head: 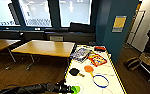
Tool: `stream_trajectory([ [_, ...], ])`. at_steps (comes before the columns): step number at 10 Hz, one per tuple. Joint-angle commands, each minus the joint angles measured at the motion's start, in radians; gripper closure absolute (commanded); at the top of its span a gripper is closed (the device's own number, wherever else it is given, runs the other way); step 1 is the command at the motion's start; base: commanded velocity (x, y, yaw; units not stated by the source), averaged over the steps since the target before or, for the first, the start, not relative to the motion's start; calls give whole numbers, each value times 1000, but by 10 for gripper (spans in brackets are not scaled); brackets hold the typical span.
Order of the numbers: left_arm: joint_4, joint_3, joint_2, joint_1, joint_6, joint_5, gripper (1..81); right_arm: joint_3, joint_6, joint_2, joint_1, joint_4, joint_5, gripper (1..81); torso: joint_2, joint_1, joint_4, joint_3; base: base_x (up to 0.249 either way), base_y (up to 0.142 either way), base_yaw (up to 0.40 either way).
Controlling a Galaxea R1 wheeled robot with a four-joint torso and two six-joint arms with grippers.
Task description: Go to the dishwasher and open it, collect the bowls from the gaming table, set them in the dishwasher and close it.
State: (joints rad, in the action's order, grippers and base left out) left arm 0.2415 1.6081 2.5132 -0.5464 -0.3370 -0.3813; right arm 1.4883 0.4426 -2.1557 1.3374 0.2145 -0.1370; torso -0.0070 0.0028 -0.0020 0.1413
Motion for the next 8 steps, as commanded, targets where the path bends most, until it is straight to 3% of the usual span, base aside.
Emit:
stream_trajectory([
  [1, 9, -42, -13, 142, 4, -27, 811, -24, 1, 46, -59, 22, 30, 811, 0, 0, 0, 0, 0, 0, 0],
  [8, 7, -57, -28, 113, 7, -24, 811, -10, -2, 34, -59, 23, 30, 811, 1, 0, 0, 0, -76, 0, 0],
])
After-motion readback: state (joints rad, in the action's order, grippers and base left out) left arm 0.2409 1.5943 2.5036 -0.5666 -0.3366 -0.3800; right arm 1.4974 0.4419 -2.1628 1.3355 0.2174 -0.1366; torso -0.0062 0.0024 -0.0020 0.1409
